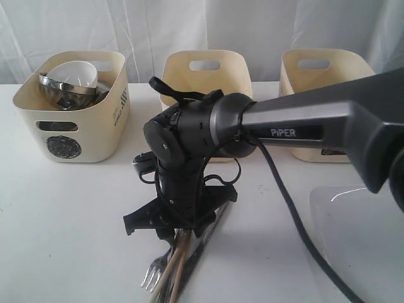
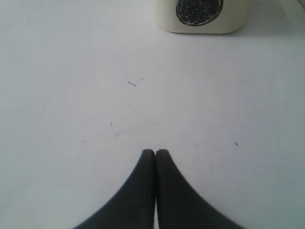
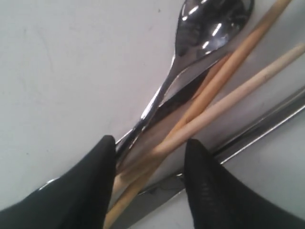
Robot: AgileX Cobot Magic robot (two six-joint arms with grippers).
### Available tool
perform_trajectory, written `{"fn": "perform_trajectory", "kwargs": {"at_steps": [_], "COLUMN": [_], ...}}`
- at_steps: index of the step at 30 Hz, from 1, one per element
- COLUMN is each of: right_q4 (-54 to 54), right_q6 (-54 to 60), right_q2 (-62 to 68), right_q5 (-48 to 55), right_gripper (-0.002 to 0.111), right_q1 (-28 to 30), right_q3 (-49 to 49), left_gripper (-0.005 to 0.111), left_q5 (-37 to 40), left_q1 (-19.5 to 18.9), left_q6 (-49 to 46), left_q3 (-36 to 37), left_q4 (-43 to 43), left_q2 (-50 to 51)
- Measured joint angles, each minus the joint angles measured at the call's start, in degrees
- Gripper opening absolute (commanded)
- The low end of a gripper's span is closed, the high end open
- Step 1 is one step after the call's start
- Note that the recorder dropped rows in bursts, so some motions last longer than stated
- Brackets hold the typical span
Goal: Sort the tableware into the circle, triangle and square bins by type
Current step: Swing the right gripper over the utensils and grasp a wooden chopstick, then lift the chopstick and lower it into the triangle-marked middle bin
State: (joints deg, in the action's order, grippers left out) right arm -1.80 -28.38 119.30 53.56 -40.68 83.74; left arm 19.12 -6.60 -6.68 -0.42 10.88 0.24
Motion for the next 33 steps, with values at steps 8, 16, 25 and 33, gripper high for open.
{"fn": "perform_trajectory", "kwargs": {"at_steps": [8, 16, 25, 33], "right_q4": [0.26, 0.26, 0.26, 0.14], "right_q6": [-0.35, -1.56, -1.53, -1.53], "right_q2": [0.74, 0.63, 0.65, -0.12], "right_q5": [-0.14, 0.37, 1.64, 1.53], "right_gripper": [0.024, 0.009, 0.009, 0.003], "right_q1": [0.00, 0.00, 0.00, 0.00], "right_q3": [0.00, 0.22, 0.31, 0.31], "left_gripper": [0.000, 0.000, 0.000, 0.000], "left_q5": [0.00, 0.00, 0.00, 0.00], "left_q1": [0.00, 0.00, 0.00, 0.00], "left_q6": [0.00, 0.00, 0.00, 0.00], "left_q3": [0.00, 0.00, 0.00, 0.00], "left_q4": [0.00, 0.00, 0.00, 0.00], "left_q2": [0.00, 0.00, 0.00, 0.00]}}
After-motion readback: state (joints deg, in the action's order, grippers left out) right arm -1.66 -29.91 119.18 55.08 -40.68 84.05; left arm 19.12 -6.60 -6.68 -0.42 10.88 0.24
